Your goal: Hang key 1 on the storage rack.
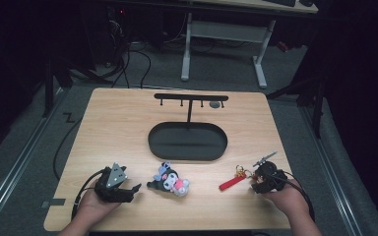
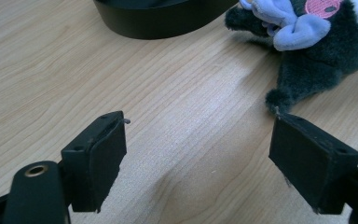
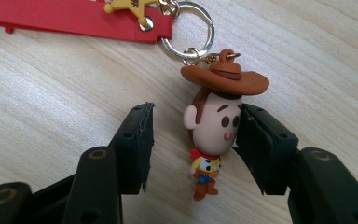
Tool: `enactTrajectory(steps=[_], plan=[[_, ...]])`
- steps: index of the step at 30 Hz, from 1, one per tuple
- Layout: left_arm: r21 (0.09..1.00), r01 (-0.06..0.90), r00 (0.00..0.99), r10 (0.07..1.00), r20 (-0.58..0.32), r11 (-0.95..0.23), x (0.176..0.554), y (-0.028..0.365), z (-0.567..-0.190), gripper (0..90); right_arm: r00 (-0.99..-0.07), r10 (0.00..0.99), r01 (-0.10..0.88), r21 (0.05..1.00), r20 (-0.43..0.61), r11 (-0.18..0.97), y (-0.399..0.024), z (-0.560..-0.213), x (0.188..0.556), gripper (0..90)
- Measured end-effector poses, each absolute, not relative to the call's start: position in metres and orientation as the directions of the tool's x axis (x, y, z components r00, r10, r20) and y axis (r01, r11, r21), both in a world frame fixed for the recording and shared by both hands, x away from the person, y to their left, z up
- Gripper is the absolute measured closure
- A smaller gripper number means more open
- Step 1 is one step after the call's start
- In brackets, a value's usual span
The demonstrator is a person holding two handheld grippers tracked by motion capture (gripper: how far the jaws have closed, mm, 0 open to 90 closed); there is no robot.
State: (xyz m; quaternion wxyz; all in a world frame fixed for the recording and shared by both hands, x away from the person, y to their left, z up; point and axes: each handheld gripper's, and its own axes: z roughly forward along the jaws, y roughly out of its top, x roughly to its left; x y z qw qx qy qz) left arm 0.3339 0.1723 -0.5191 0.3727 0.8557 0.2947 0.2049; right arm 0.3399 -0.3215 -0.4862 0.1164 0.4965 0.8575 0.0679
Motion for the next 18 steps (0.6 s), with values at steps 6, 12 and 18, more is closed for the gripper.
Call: enactTrajectory(steps=[6, 12, 18], plan=[[0.758, 0.35, 0.744, 0.655, 0.132, -0.55, 0.333, 0.172, -0.519, 19.2, -0.474, 0.875, 0.843, 0.237, -0.096, 0.483, -0.321, -0.49, 0.343, 56.6], [0.761, 0.35, 0.743, 0.657, 0.131, -0.547, 0.333, 0.172, -0.518, 19.2, -0.459, 0.885, 0.857, 0.223, -0.076, 0.464, -0.32, -0.489, 0.349, 65.2], [0.764, 0.346, 0.743, 0.656, 0.132, -0.545, 0.333, 0.173, -0.517, 19.2, -0.435, 0.897, 0.878, 0.188, -0.075, 0.441, -0.316, -0.488, 0.353, 65.7]])
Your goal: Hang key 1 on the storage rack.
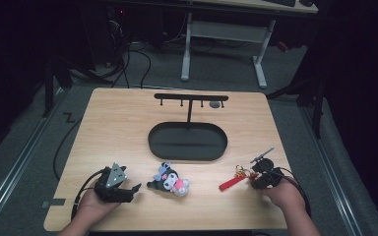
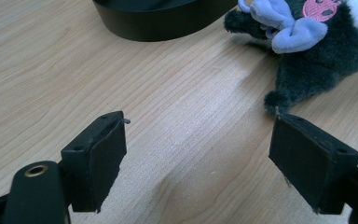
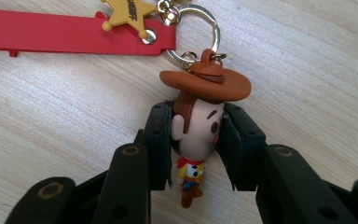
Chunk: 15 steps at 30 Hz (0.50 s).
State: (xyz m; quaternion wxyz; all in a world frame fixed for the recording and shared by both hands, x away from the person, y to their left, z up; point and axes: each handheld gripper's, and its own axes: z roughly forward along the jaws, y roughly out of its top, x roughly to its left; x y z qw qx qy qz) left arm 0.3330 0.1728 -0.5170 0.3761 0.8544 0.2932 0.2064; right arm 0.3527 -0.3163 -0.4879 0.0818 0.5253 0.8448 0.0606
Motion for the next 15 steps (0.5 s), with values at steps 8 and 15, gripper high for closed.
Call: enactTrajectory(steps=[8, 15], plan=[[0.771, 0.347, 0.743, 0.658, 0.121, -0.534, 0.3332, 0.174, -0.5163, 19.1, -0.409, 0.911, 0.896, 0.171, -0.048, 0.41, -0.3177, -0.4879, 0.3565, 66.2], [0.783, 0.347, 0.748, 0.656, 0.102, -0.517, 0.3352, 0.1739, -0.5156, 19.2, -0.406, 0.913, 0.897, 0.171, -0.046, 0.408, -0.3178, -0.4877, 0.3569, 66.4]])
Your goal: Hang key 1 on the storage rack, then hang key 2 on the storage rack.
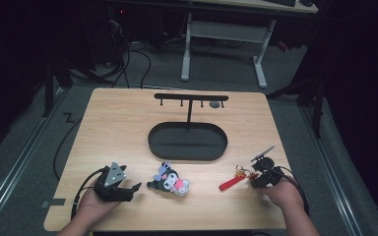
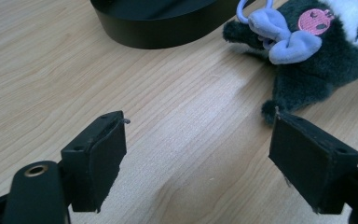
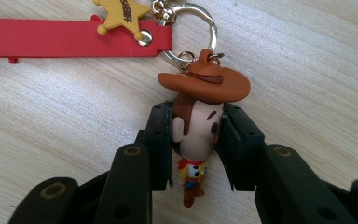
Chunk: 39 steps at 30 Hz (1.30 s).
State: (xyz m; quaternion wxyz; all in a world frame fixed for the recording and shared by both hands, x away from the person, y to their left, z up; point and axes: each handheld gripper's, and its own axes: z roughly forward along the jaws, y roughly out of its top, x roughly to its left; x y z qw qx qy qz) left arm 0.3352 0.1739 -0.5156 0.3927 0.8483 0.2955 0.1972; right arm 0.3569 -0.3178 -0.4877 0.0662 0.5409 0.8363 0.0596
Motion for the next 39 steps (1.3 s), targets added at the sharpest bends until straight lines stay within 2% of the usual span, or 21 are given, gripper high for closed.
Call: enactTrajectory(steps=[6, 23, 39], plan=[[0.777, 0.345, 0.754, 0.648, 0.104, -0.526, 0.336, 0.173, -0.517, 18.9, -0.381, 0.924, 0.911, 0.157, -0.028, 0.381, -0.318, -0.482, 0.359, 66.5], [0.787, 0.334, 0.755, 0.647, 0.106, -0.519, 0.336, 0.17, -0.514, 19.0, -0.394, 0.918, 0.896, 0.243, 0.049, 0.372, -0.299, -0.393, 0.363, 66.6], [0.795, 0.317, 0.766, 0.634, 0.107, -0.517, 0.337, 0.167, -0.512, 19.0, -0.446, 0.895, 0.876, 0.214, 0.018, 0.433, -0.275, -0.34, 0.374, 66.7]])
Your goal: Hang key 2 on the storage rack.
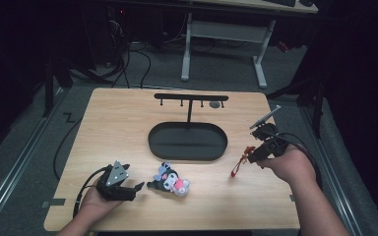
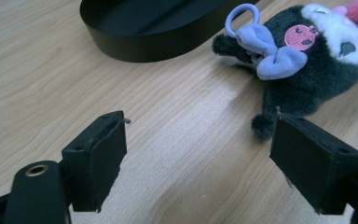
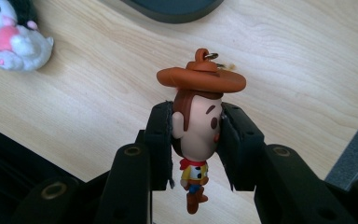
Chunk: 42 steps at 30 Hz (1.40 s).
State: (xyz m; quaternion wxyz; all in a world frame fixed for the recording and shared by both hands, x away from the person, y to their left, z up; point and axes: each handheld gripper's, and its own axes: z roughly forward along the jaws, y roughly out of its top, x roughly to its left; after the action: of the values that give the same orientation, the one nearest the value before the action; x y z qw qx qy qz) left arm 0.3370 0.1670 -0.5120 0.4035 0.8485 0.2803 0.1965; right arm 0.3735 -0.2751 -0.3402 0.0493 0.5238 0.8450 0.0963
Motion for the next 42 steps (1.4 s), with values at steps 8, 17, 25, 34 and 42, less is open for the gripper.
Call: enactTrajectory(steps=[8, 17, 25, 34, 42], plan=[[0.795, 0.319, 0.778, 0.621, 0.091, -0.516, 0.339, 0.167, -0.513, 19.0, -0.43, 0.903, 0.88, 0.237, 0.026, 0.412, -0.267, -0.317, 0.386, 66.7], [0.792, 0.314, 0.777, 0.621, 0.102, -0.523, 0.334, 0.169, -0.511, 19.0, -0.437, 0.899, 0.877, 0.215, -0.011, 0.429, -0.249, -0.306, 0.405, 66.7], [0.794, 0.319, 0.773, 0.627, 0.097, -0.517, 0.335, 0.172, -0.511, 19.1, -0.451, 0.892, 0.868, 0.217, -0.029, 0.446, -0.234, -0.299, 0.425, 66.8], [0.792, 0.322, 0.778, 0.622, 0.091, -0.519, 0.333, 0.17, -0.512, 19.2, -0.454, 0.891, 0.862, 0.24, -0.025, 0.446, -0.222, -0.296, 0.441, 66.8], [0.79, 0.32, 0.78, 0.619, 0.094, -0.523, 0.332, 0.171, -0.513, 19.2, -0.449, 0.893, 0.862, 0.242, -0.041, 0.445, -0.214, -0.29, 0.458, 66.8]])
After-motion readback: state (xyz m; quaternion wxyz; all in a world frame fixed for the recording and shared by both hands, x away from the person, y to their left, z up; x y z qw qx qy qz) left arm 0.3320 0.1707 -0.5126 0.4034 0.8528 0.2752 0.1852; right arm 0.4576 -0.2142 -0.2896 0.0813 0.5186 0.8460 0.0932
